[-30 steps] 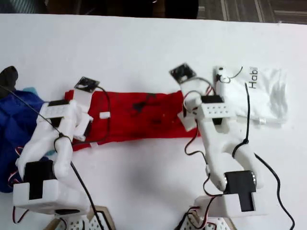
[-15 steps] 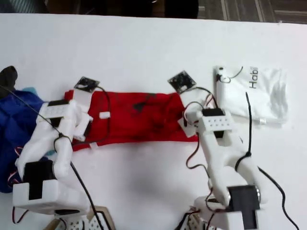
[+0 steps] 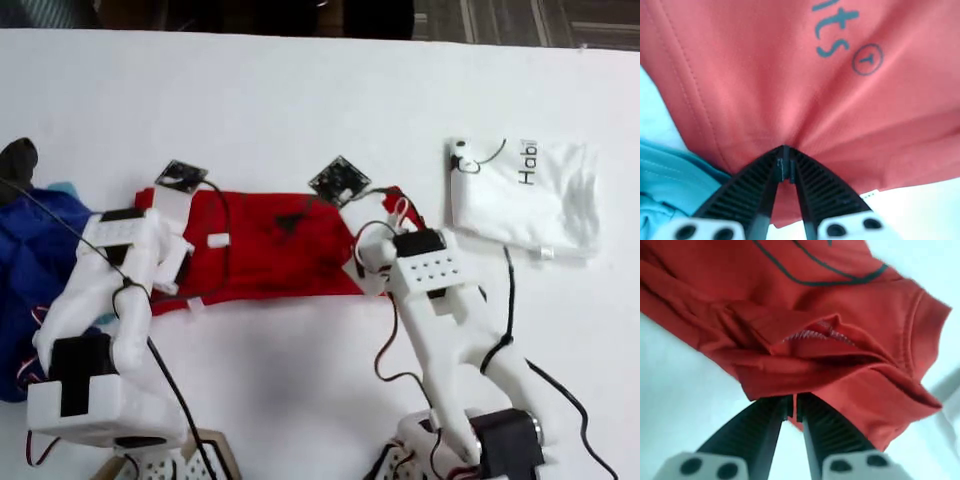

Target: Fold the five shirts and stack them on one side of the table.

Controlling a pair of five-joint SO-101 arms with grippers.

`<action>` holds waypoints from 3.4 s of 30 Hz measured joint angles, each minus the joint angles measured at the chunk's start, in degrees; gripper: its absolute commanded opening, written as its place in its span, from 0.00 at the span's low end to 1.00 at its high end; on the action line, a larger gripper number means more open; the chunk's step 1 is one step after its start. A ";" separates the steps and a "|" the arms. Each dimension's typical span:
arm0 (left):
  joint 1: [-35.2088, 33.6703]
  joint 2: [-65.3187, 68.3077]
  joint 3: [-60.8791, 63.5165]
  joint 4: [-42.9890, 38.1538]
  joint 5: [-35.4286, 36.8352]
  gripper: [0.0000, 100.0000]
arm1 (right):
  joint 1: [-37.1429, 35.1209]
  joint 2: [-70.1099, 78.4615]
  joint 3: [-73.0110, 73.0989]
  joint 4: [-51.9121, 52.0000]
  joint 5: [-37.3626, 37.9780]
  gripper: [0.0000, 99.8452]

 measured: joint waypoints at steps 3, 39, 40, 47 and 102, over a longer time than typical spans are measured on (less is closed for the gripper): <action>0.00 0.00 0.00 0.00 0.00 0.03 | -0.09 3.43 -0.18 -5.80 0.00 0.02; 0.00 0.00 0.00 0.00 0.00 0.03 | -7.12 17.41 -17.05 -0.26 -9.67 0.02; 0.00 0.00 0.00 0.00 0.00 0.03 | -7.38 17.41 -17.05 -0.26 -9.67 0.02; 0.00 0.00 0.00 0.00 0.00 0.03 | -8.70 18.99 -17.05 -2.55 -9.67 0.02; 0.00 0.00 0.00 0.00 0.00 0.03 | -6.95 9.85 -5.71 -10.46 -10.20 0.02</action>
